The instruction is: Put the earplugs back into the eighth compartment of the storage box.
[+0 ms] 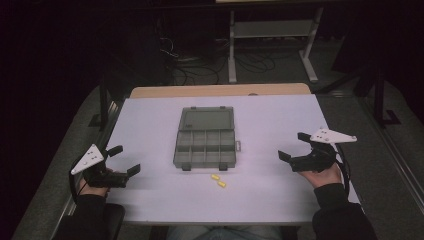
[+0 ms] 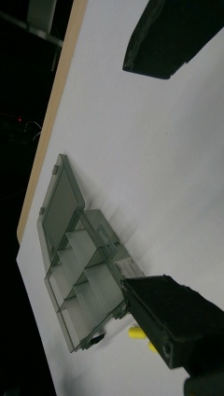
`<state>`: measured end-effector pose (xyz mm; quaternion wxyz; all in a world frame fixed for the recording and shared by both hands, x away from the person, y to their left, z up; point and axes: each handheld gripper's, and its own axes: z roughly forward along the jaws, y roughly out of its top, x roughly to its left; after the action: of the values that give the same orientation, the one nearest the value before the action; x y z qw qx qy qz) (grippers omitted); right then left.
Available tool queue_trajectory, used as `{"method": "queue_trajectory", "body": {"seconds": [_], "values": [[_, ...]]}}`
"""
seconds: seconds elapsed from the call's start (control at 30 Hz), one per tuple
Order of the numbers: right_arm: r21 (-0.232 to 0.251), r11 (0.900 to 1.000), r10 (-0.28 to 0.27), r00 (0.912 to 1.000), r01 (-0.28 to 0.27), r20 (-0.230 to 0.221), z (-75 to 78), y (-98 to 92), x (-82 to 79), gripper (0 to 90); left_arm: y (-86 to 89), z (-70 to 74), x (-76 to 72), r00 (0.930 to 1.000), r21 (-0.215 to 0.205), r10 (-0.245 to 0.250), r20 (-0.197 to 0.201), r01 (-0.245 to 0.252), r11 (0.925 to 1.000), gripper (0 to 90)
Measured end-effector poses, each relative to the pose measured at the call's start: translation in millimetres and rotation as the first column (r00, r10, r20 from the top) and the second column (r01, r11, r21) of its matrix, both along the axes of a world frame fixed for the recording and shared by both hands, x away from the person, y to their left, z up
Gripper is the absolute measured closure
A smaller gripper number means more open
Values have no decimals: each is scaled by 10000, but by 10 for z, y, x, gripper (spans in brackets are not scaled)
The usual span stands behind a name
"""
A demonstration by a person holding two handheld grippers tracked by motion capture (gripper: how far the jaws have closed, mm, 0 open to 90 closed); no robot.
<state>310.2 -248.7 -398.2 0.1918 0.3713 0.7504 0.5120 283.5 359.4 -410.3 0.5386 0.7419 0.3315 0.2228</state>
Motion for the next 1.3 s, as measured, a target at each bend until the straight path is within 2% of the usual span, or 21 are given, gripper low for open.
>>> {"method": "queue_trajectory", "body": {"seconds": [0.3,0.8,0.87,1.2,1.3], "values": [[-38,10000,-31,10000,32,56,6,5,-7,0,-4,-2,1,10000,26,3,-15,-3,10000,0],[-357,9994,18,9999,-24,-166,51,78,2,0,-15,-14,8,9998,177,-105,-138,107,9998,0],[-590,9980,203,9994,-218,-267,101,130,-1,0,-15,-14,7,9998,188,-104,-143,107,9998,0],[-536,9917,1149,9925,-1170,-410,292,337,-49,0,-16,-12,4,9999,213,-75,-129,78,9997,0],[-725,9882,1332,9906,-1352,-313,332,400,-61,0,-15,-12,4,9999,198,-49,-131,51,9998,0]]}}
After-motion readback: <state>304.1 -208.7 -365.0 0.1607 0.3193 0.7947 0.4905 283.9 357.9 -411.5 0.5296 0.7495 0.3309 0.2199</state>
